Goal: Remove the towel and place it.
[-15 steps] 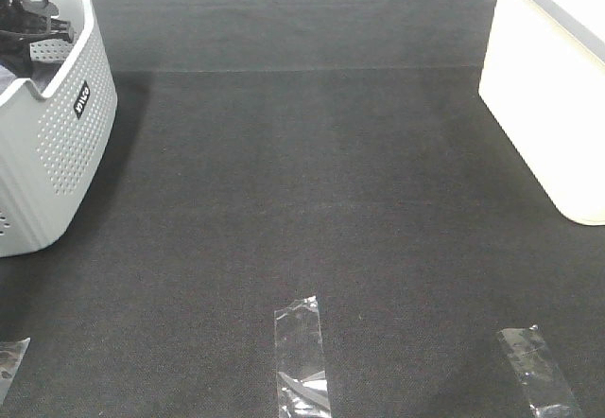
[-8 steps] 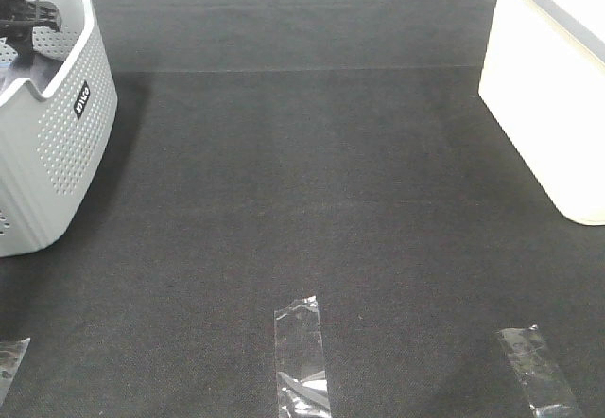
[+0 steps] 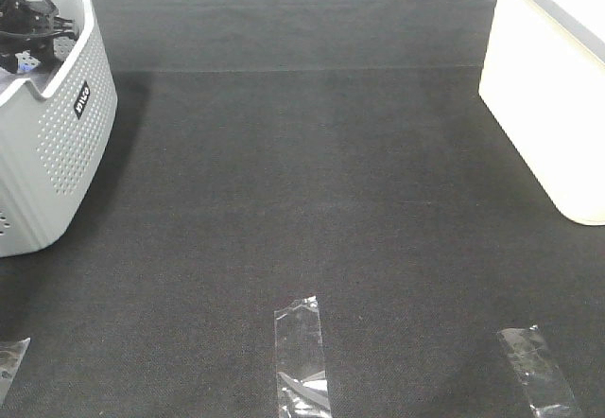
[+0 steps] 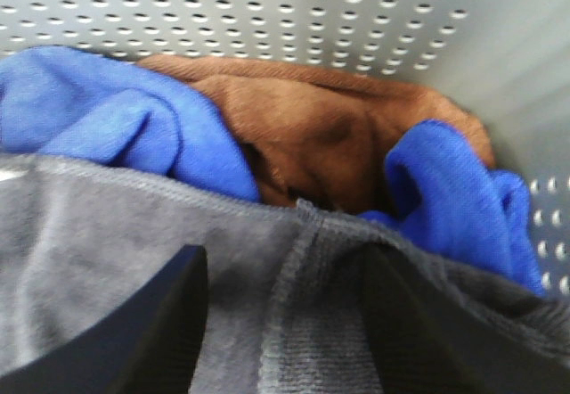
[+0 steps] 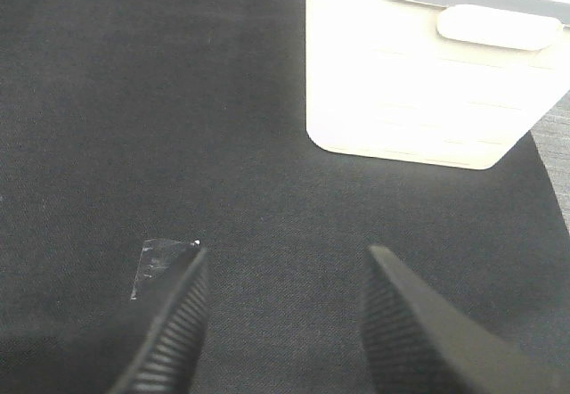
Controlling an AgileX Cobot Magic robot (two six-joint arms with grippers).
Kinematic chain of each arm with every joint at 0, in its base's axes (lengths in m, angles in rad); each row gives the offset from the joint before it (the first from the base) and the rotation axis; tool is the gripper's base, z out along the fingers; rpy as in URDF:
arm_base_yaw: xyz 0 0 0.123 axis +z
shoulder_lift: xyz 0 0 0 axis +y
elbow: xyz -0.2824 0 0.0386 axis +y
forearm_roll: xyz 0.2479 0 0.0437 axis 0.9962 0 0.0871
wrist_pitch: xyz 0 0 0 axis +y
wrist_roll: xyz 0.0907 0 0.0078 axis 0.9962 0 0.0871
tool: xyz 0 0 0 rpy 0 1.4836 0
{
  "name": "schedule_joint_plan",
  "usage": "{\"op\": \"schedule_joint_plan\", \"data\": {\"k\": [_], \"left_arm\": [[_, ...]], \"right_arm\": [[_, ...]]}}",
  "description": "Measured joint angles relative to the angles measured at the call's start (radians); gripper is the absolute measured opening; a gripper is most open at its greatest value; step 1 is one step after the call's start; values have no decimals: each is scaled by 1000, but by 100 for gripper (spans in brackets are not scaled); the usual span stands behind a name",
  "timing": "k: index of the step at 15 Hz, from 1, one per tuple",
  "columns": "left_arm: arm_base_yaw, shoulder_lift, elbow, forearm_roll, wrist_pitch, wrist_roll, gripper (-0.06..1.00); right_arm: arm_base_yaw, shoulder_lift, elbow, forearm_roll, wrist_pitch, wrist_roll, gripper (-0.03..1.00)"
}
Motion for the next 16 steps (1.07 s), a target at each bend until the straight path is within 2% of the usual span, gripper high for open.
{"op": "schedule_joint_plan", "data": {"k": [1, 4, 7, 14, 15, 16], "left_arm": [[0, 5, 0, -17, -13, 0, 50], [3, 17, 0, -44, -17, 15, 39], [3, 19, 0, -68, -17, 50, 36], [3, 11, 0, -68, -16, 53, 24], [0, 0, 0, -59, -14, 54, 17], [0, 0, 0, -59, -14, 54, 17]], "right_arm": [[0, 0, 0, -1, 0, 0, 50], [0, 0, 0, -1, 0, 0, 50], [0, 0, 0, -2, 0, 0, 50], [0, 0, 0, -2, 0, 0, 50], [0, 0, 0, -2, 0, 0, 50], [0, 0, 0, -2, 0, 0, 50]]}}
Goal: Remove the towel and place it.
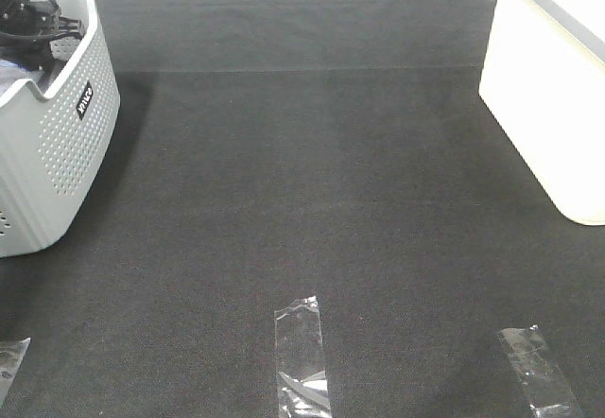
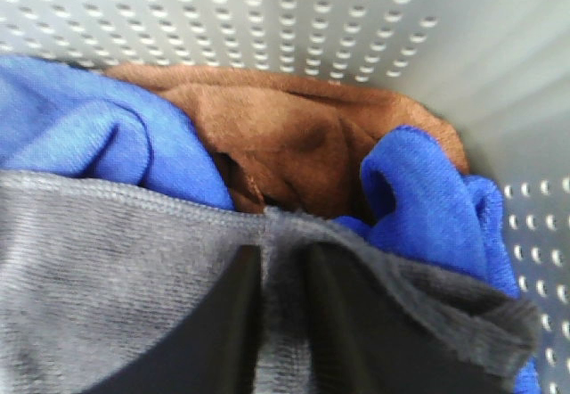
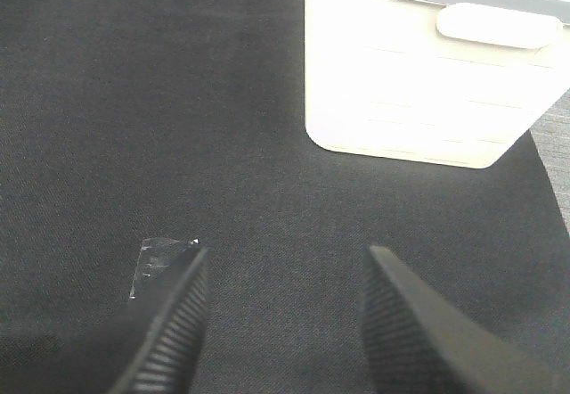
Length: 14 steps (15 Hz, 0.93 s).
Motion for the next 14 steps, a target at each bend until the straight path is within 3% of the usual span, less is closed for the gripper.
{"op": "schedule_joint_plan", "data": {"k": [6, 14], "left_arm": [[-8, -3, 0, 3, 50, 2, 1], [-16, -100, 0, 2, 95, 3, 0]], "right_arm": [[0, 0, 0, 0, 0, 0, 50], [0, 0, 0, 0, 0, 0, 50]]}}
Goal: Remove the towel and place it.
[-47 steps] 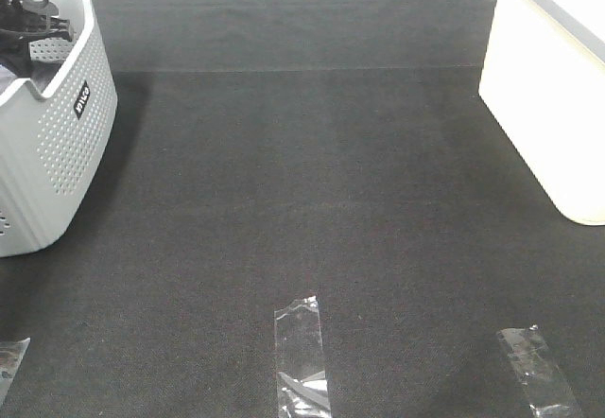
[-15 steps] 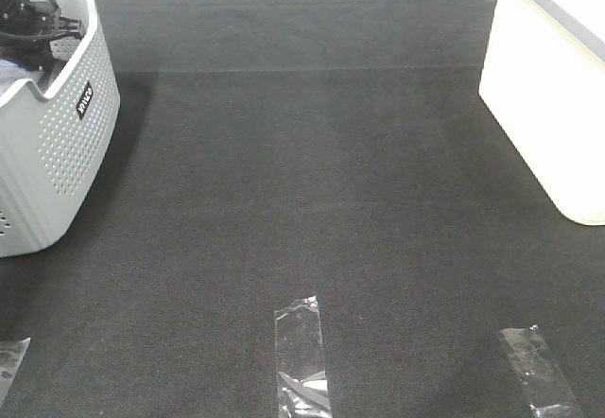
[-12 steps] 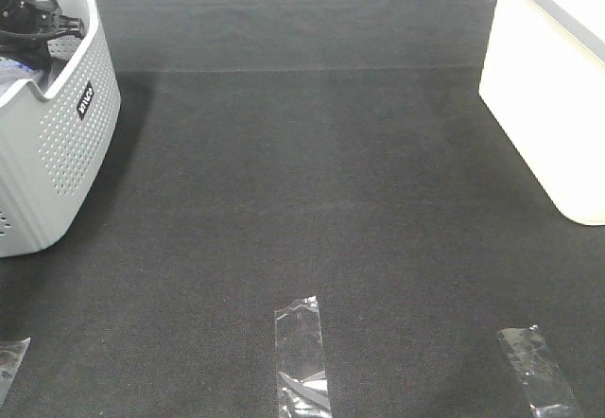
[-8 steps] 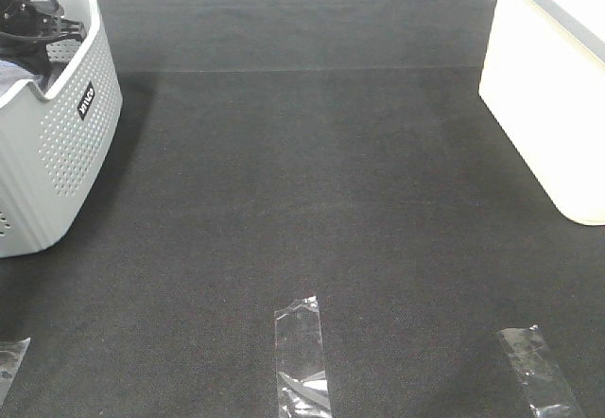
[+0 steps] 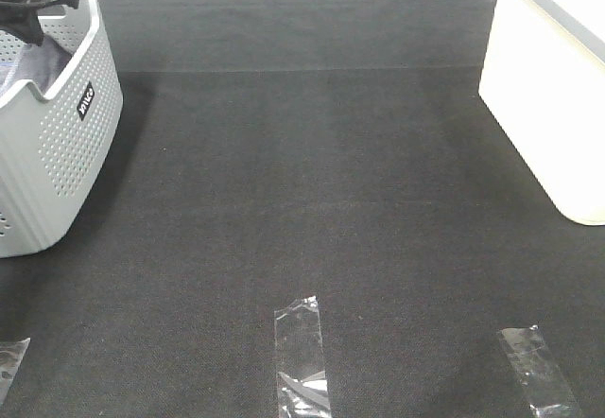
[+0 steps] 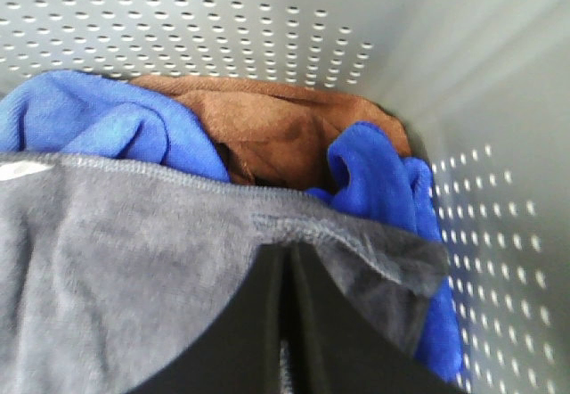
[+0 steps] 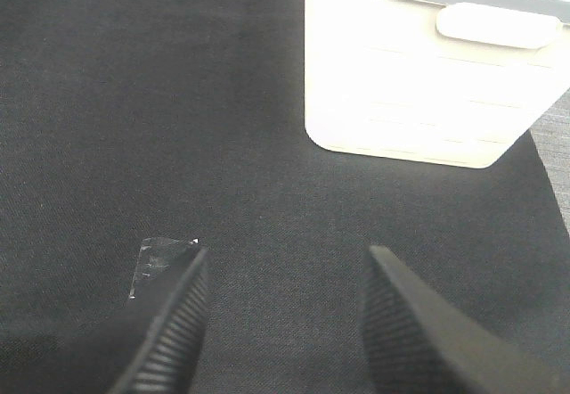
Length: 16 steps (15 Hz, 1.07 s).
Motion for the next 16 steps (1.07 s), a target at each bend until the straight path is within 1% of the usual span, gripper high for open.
{"op": "schedule_joint_plan", "data": {"k": [2, 5, 7, 9, 11, 14, 16], "left_arm": [[0, -39, 0, 0, 38, 0, 0], [0, -142, 0, 0, 44, 0, 0], [0, -234, 0, -11, 24, -1, 0], [-4, -292, 0, -66, -24, -3, 0], [-25, -345, 0, -88, -81, -3, 0], [-107, -383, 0, -121, -181, -3, 0], [-193, -384, 0, -165, -256, 0, 0]], "right_arm": [[0, 0, 0, 0, 0, 0, 50], [0, 0, 0, 0, 0, 0, 50], [0, 0, 0, 0, 0, 0, 50], [0, 0, 0, 0, 0, 0, 50], [0, 0, 0, 0, 0, 0, 50], [0, 0, 0, 0, 0, 0, 50], [0, 0, 0, 0, 0, 0, 50]]}}
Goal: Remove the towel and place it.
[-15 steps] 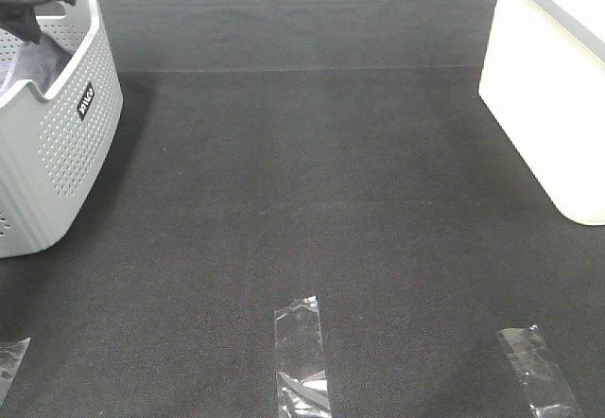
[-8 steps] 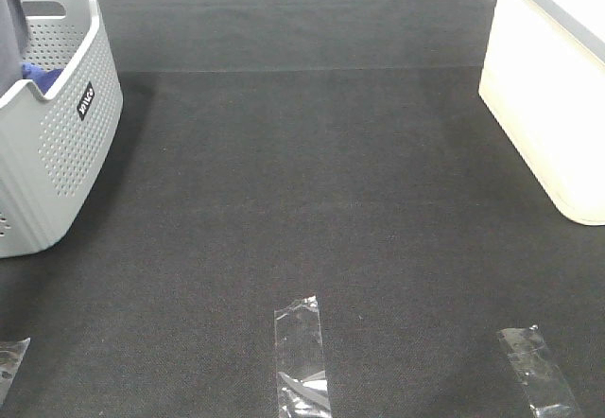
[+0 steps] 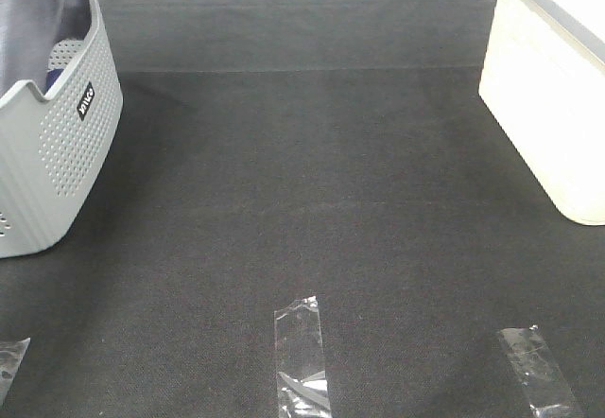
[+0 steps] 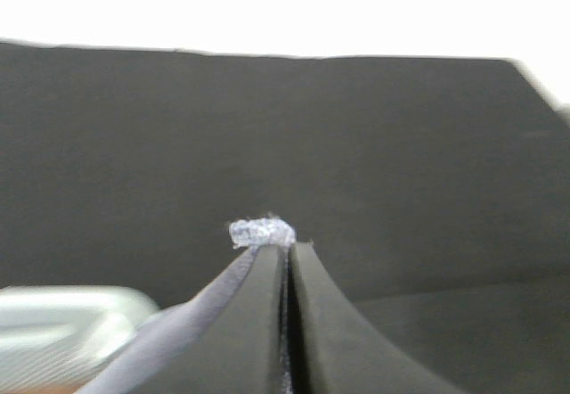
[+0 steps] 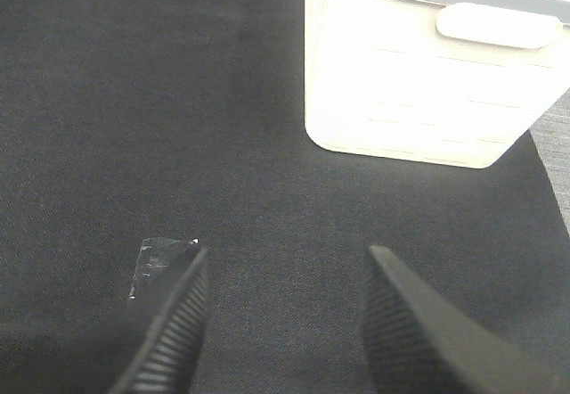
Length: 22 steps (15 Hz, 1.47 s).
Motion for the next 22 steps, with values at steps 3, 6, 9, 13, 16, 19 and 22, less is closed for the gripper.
{"op": "schedule_joint_plan", "data": {"k": [3, 6, 9, 13, 16, 19, 22], "left_arm": [[-153, 1, 0, -44, -103, 50, 0], [-318, 1, 0, -56, -119, 83, 0], [-472, 1, 0, -57, -52, 162, 0], [-595, 1, 0, -61, 143, 239, 0], [-631, -4, 0, -70, 247, 302, 0], [-632, -44, 1, -113, 280, 342, 0], [-632, -97, 1, -124, 294, 357, 0]], "right_arm": [[0, 0, 0, 0, 0, 0, 50], [0, 0, 0, 0, 0, 0, 50], [0, 0, 0, 0, 0, 0, 50], [0, 0, 0, 0, 0, 0, 50], [0, 12, 0, 75, 0, 0, 50], [0, 121, -2, 328, -5, -92, 50], [0, 340, -2, 603, -64, -378, 51]]}}
